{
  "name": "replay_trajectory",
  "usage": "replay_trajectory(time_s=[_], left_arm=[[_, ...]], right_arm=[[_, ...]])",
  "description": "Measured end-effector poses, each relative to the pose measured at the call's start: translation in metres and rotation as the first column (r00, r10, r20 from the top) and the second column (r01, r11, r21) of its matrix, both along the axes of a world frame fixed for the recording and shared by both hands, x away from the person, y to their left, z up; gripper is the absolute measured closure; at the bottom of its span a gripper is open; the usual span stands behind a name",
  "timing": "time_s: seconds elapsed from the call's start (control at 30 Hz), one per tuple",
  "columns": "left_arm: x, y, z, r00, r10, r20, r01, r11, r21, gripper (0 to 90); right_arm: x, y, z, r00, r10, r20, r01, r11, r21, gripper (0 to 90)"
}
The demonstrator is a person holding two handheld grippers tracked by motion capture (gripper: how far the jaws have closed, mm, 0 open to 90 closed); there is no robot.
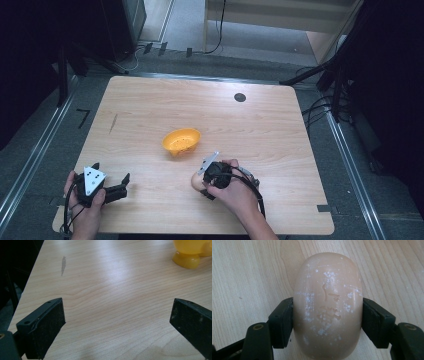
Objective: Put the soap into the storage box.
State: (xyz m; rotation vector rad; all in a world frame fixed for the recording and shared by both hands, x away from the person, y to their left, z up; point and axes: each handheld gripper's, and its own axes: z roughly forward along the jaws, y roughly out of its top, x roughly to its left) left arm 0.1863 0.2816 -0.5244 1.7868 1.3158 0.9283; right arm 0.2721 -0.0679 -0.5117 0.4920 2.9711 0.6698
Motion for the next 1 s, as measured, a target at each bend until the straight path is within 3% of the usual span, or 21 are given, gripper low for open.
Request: replay_trajectory(time_s=[0.27,0.5,0.6,0.77,0.87,1.0], left_arm=[[0.0001,-0.0003,-0.0001,1.0,0.003,0.0,-0.003,1.0,0.003,0.3],[0.0,-0.0001,0.0001,1.0,0.003,-0.001,-0.003,1.0,0.003,0.3],[0.0,0.0001,0.0001,1.0,0.001,-0.001,-0.001,1.0,0.001,0.3],[0.0001,0.0,0.0,1.0,0.001,-0.001,-0.001,1.0,0.001,0.3],[0.0001,0.0001,0.0001,1.0,0.0,-0.002,0.0,1.0,0.001,0.3],[0.0002,-0.0003,0.0,1.0,0.0,-0.002,0.0,1.0,0.003,0.3]], right_arm=[[-0.0008,0.0022,0.0005,0.9988,-0.048,-0.008,0.047,0.9988,-0.013,33.1],[0.0024,0.0085,0.0032,0.9965,-0.079,-0.027,0.076,0.9941,-0.078,32.6],[0.0026,0.0102,0.0037,0.9905,-0.134,-0.031,0.131,0.9879,-0.083,32.6],[0.0031,0.007,0.0026,0.9929,-0.116,-0.025,0.115,0.9918,-0.056,33.1],[0.0038,0.0032,0.0009,0.9971,-0.076,-0.007,0.076,0.997,-0.016,33.7],[0.0034,0.0015,0.0008,0.9991,-0.042,-0.005,0.042,0.9991,-0.011,33.9]])
